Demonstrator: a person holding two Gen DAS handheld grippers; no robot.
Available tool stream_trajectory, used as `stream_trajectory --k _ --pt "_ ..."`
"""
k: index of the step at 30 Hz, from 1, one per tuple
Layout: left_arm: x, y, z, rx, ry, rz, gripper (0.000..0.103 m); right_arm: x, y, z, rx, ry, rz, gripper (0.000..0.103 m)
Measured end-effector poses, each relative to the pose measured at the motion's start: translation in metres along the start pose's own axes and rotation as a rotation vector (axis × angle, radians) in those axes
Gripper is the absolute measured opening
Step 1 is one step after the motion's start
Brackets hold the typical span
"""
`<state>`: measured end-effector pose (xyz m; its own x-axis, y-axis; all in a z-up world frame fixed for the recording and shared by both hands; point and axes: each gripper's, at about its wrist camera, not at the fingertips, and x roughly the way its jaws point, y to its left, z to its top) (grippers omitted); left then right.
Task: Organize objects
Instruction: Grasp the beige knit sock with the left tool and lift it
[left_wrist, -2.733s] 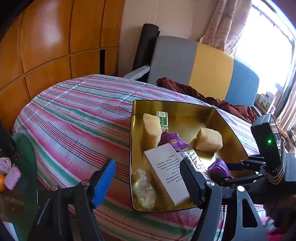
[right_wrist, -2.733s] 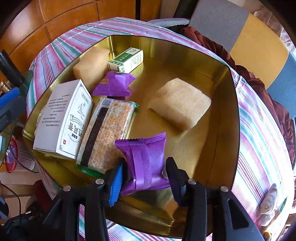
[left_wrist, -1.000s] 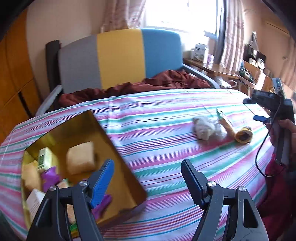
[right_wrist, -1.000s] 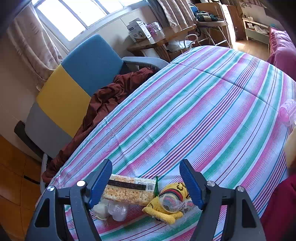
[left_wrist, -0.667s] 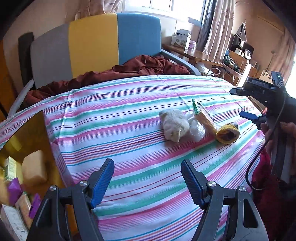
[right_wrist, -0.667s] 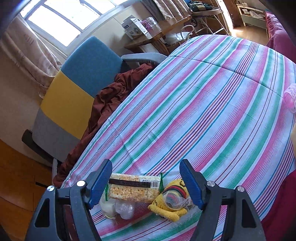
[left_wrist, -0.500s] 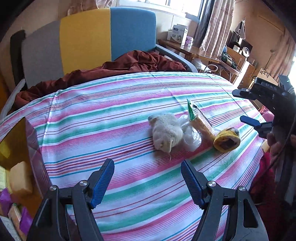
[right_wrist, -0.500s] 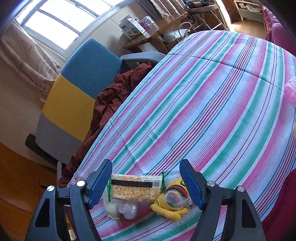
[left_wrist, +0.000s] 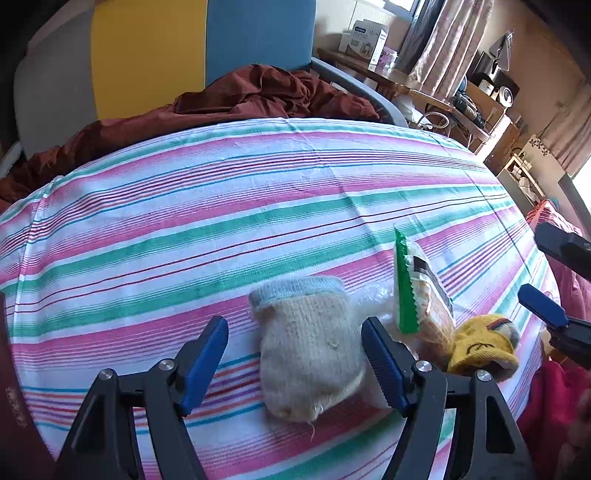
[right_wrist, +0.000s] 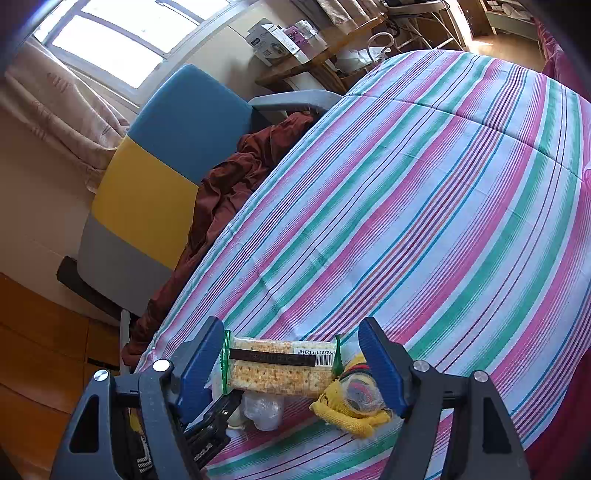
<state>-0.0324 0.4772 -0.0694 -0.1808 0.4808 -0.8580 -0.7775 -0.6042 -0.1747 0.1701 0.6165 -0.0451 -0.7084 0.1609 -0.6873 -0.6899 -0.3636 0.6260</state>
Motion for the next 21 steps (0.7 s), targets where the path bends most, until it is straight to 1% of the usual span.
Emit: stream_trajectory --k 1,2,3,4,5,6,8,13,16,18,21 --pt "0.006 0.003 0.001 -0.008 0.008 -0.013 0.076 0.0 0.0 0.001 0.001 0.001 0.0 0.077" --pt "0.01 0.007 0.001 -0.024 0.011 -0.044 0.073 0.0 -0.001 0.001 0.003 0.001 -0.001 0.077" --pt "0.007 0.008 -0.001 -0.024 -0.009 -0.051 0.064 -0.001 -0.002 0.001 0.005 0.001 0.001 0.077" --pt "0.004 0.008 -0.004 -0.015 -0.022 -0.073 0.057 -0.001 -0.003 0.002 0.01 0.0 0.001 0.077" --pt "0.0 0.008 -0.009 -0.01 -0.028 -0.077 0.056 -0.001 -0.005 0.002 0.019 -0.003 0.0 0.077" --pt "-0.005 0.009 -0.015 -0.002 -0.042 -0.061 0.055 -0.002 -0.007 0.003 0.028 -0.005 -0.003 0.077" --pt "-0.014 0.012 -0.029 0.013 -0.061 -0.054 0.053 -0.002 -0.012 0.004 0.046 -0.006 -0.01 0.077" --pt "-0.04 0.018 -0.073 0.043 -0.096 -0.044 0.052 0.0 -0.014 0.004 0.05 -0.002 -0.041 0.077" --pt "-0.05 0.023 -0.098 0.038 -0.113 -0.059 0.053 0.003 -0.013 0.004 0.037 0.006 -0.067 0.077" --pt "-0.053 0.023 -0.109 0.037 -0.127 -0.069 0.053 0.006 -0.01 0.002 0.013 0.02 -0.083 0.077" --pt "-0.054 0.021 -0.117 0.072 -0.145 -0.068 0.053 0.013 0.001 -0.002 -0.052 0.045 -0.104 0.077"
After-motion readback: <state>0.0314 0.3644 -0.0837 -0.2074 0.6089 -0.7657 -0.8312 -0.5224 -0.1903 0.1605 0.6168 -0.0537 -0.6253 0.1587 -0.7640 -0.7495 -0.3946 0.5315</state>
